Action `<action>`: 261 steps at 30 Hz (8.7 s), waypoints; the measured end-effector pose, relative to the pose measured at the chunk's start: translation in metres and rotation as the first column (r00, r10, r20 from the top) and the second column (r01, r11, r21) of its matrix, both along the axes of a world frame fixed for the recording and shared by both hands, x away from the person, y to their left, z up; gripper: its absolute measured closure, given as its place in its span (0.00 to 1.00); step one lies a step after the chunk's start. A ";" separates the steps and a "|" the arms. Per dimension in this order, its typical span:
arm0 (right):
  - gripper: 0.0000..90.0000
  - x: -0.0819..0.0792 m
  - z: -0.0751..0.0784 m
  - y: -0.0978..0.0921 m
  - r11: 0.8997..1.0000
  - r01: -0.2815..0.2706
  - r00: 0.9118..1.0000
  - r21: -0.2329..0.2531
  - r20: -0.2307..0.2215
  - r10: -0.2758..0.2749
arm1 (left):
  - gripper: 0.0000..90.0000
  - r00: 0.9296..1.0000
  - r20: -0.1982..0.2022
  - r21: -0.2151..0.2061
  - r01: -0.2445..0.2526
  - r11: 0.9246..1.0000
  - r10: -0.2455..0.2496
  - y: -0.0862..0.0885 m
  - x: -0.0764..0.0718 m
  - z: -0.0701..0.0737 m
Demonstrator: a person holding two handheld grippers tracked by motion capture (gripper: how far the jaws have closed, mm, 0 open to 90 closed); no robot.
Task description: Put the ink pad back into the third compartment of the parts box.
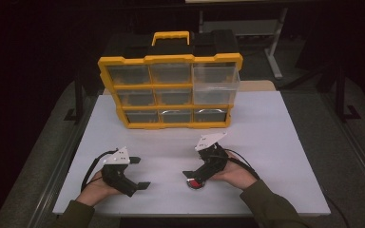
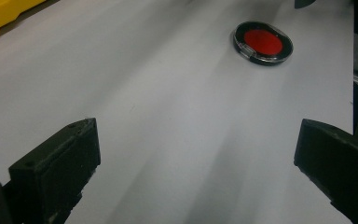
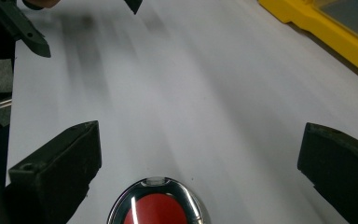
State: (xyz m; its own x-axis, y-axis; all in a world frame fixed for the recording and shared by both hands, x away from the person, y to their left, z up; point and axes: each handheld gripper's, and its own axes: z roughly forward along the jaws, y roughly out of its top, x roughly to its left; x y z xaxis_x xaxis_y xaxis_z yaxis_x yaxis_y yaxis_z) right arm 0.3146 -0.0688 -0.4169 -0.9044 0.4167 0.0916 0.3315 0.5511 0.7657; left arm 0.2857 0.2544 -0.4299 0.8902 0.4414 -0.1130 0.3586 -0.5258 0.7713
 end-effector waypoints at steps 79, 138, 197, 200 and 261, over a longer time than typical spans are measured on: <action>0.20 -0.017 -0.026 0.011 0.945 -0.161 0.987 -0.286 -0.052 0.153 | 0.00 1.000 0.002 0.000 -0.004 1.000 0.004 0.001 -0.001 -0.001; 0.32 0.002 -0.007 -0.031 0.972 -0.011 0.997 -0.236 -0.071 -0.006 | 0.00 1.000 0.007 0.001 -0.025 1.000 0.025 0.003 -0.001 -0.002; 0.32 0.025 0.027 -0.113 0.944 0.252 0.963 -0.212 -0.045 -0.267 | 0.00 1.000 0.005 -0.009 -0.028 1.000 0.028 0.004 -0.001 -0.001; 0.32 0.026 0.035 -0.120 0.943 0.263 0.960 -0.204 -0.042 -0.276 | 0.00 1.000 0.004 -0.010 -0.031 0.999 0.031 0.005 -0.001 -0.001; 0.32 0.048 0.231 -0.145 0.944 0.278 0.961 -0.176 0.053 -0.273 | 0.00 1.000 -0.002 -0.003 -0.032 0.999 0.032 0.005 -0.002 -0.002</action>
